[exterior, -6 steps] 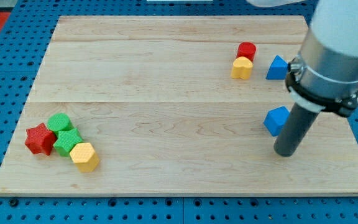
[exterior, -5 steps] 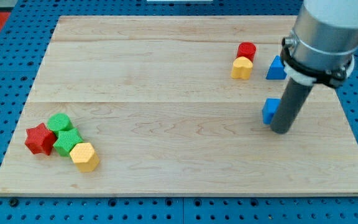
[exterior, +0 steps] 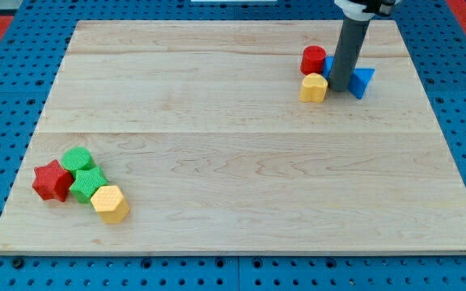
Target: Push the blue cube into the red circle
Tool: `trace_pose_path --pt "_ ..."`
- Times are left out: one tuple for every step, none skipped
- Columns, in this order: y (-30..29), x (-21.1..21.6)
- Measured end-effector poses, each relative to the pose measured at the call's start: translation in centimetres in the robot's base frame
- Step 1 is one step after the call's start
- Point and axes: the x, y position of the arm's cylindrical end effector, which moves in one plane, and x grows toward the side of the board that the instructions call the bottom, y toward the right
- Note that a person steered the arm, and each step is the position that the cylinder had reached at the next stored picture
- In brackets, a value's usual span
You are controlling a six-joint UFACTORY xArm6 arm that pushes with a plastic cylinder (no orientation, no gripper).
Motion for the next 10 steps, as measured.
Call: trace_pose_path --pt "0.0 -2.7" --pt "0.9 -4.3" --pt "4.9 -4.4" --pt "5.8 -5.4" --pt "-1.1 -8.0" --pt "-6.3 -9.1" --pt "-2.1 -9.1" --pt "-1.5 -12.2" --pt "-7.8 -12.9" --pt "-12.6 -12.2"
